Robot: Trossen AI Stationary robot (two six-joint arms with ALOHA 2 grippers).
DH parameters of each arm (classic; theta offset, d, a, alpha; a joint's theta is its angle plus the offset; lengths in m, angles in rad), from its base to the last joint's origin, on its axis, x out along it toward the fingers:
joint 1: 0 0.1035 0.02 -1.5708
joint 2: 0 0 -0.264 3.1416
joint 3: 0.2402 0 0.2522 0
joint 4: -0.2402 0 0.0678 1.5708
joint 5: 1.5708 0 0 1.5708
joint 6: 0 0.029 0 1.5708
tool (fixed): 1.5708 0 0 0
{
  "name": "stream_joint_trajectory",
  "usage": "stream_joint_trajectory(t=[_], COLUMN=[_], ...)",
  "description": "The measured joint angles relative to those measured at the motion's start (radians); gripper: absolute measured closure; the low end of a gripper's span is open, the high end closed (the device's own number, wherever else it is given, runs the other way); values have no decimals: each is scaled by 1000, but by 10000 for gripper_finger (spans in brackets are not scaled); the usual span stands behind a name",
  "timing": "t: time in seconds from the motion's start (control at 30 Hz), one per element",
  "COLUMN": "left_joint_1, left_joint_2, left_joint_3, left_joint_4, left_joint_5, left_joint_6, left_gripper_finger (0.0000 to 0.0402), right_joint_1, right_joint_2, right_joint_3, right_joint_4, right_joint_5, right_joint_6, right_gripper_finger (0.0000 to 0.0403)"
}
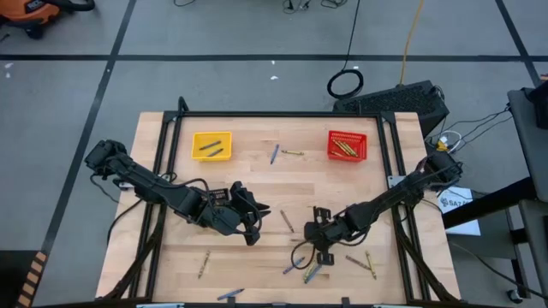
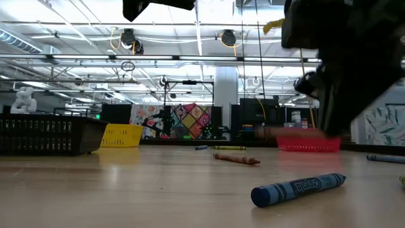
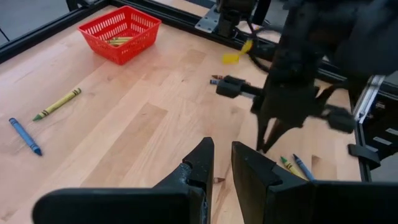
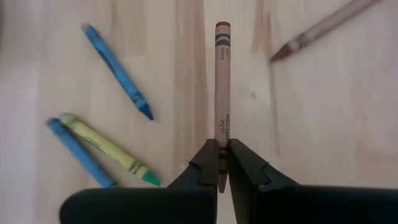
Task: Sort crayons
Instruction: Put the brown crayon into the black bin
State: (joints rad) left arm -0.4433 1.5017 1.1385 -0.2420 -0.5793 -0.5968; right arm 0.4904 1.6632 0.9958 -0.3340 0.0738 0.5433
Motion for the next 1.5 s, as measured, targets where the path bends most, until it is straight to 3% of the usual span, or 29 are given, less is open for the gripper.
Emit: stream_joint_trajectory(t=[0.37,0.73,0.83,1.07,1.5], left_joint_1=[6,5,6,6,-6], left_joint_2=[0,69,95,169,231], left_joint_3=[0,-60,-64,-64,-64], left_joint_4=[24,303,351,581,883], left_joint_5=[-29,-45,-54,-20,73], left_joint_6=[68,195,234,381,534], left_gripper_finger=[343,343,343,343,343], right_joint_1=[1,36,36,36,70], right_joint_2=[-231,-499,-545,-570,-569], right_joint_3=[2,3,3,3,3], right_joint_4=[-33,-37,-18,85,91], right_joint_5=[53,241,246,240,236], right_joint_6=[-38,-185,-226,-325,-328], right_gripper_finger=[403,403,403,403,403])
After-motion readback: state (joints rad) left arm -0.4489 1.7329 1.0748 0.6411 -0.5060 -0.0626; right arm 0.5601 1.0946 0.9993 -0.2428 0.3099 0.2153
